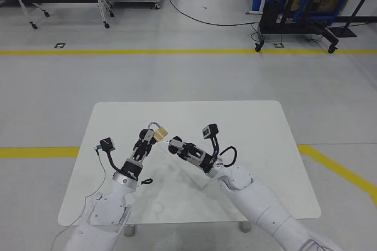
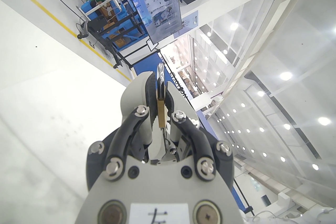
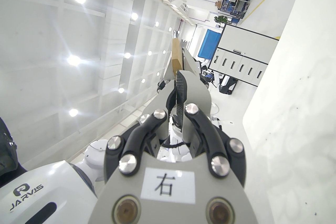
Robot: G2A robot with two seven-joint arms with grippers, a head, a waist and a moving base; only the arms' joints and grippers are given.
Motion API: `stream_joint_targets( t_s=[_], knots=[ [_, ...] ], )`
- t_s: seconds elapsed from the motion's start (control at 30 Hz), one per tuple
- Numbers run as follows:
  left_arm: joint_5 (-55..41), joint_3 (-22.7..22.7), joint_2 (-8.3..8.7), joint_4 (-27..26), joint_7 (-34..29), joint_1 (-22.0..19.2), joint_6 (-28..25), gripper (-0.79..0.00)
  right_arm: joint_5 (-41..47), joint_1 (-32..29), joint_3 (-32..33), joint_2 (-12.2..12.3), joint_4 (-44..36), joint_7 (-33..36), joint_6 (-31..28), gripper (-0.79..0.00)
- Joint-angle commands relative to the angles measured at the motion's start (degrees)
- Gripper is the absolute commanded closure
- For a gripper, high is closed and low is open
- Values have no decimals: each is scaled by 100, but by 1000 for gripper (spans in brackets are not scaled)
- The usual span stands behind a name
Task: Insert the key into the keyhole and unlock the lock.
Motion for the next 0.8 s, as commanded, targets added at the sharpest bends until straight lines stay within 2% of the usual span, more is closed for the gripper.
stream_joint_targets(
  t_s=[0.0,0.43,0.77],
  knots=[
    [43,-3,-7,-3,36,6,-2,0,-22,-9,28,-9,14,-37,-30,0],
    [313,-17,-58,-175,336,159,123,0,-547,-85,94,-86,-25,-469,-158,0],
    [-320,-169,-58,-150,-253,192,167,0,-717,-208,421,-94,-2,-904,-577,0]
  ],
)
